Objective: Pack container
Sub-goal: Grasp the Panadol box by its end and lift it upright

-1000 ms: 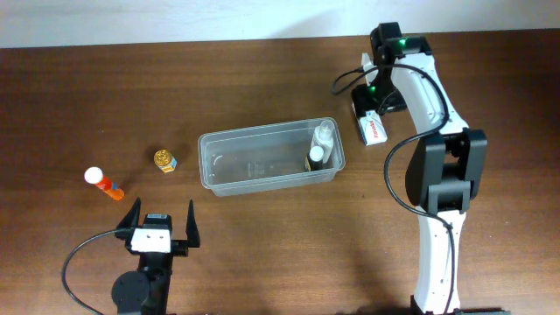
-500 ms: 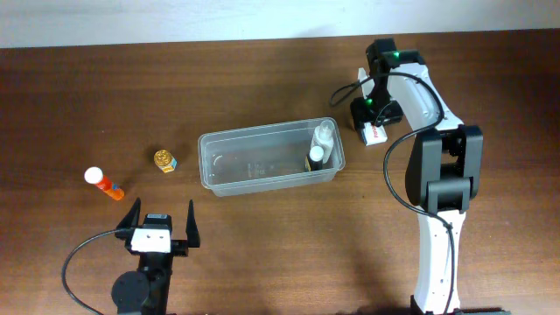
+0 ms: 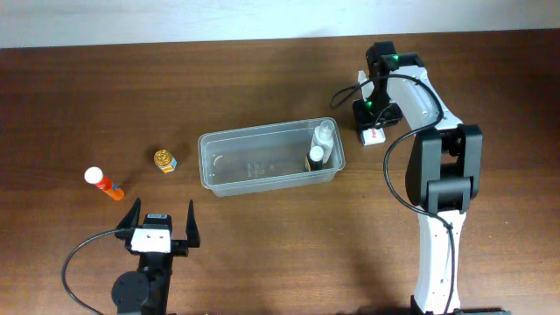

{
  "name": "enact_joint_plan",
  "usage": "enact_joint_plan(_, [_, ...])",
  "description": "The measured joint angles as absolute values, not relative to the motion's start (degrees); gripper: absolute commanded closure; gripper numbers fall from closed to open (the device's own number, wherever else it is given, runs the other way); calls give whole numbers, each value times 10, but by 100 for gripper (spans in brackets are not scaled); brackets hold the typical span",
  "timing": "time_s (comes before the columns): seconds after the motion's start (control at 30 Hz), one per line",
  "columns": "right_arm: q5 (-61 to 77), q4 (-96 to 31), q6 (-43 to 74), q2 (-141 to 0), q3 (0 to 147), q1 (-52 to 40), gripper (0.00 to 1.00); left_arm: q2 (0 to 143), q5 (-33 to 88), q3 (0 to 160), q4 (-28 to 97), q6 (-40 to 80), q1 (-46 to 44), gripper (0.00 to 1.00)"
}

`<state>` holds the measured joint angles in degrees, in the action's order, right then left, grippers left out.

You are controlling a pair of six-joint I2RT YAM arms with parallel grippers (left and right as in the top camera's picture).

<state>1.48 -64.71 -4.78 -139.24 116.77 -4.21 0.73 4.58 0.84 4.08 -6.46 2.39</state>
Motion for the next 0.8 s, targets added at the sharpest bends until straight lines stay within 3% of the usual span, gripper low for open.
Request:
enact_joint_plan(0.37, [16, -686, -48, -1393, 1184, -42, 58, 7, 46, 8, 41, -65, 24, 1])
enact_joint_plan(0.8, [16, -825, -49, -1398, 1367, -42, 58, 7, 46, 8, 41, -65, 24, 1])
